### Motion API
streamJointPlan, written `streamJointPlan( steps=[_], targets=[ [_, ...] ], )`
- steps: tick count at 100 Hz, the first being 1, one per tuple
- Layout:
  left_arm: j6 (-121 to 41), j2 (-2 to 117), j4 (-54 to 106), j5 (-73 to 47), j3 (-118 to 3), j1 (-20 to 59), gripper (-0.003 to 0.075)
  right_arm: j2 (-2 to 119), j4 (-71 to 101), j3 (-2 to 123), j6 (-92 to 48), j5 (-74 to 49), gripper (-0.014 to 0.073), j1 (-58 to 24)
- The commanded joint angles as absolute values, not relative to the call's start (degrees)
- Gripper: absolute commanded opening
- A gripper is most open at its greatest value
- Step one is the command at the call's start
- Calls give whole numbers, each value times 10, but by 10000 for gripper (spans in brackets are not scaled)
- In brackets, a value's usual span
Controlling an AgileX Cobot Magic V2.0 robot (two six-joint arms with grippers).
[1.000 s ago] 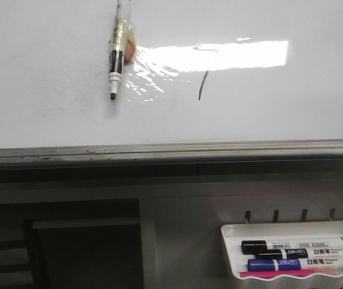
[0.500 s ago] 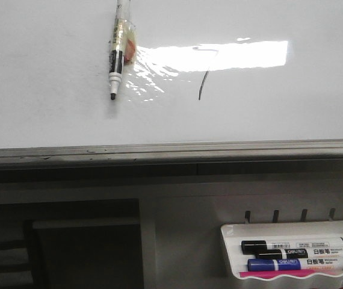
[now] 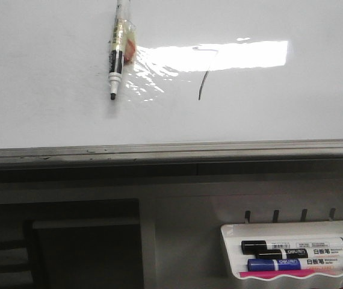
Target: Write number 7 on whiteboard
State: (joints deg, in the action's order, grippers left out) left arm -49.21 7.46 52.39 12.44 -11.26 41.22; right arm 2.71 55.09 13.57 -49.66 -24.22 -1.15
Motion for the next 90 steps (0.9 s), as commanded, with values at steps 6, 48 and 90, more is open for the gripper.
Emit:
streamJointPlan(
  steps=[6, 48, 90],
  targets=[
    [-491, 79, 502, 148, -128, 411, -20, 34, 570, 150, -502, -212, -64, -7],
    [-130, 79, 79, 33, -111, 165, -20, 34, 570, 150, -502, -211, -64, -7],
    [-96, -20, 54, 39, 1, 15, -20, 34, 570, 150, -502, -211, -64, -7]
  ],
)
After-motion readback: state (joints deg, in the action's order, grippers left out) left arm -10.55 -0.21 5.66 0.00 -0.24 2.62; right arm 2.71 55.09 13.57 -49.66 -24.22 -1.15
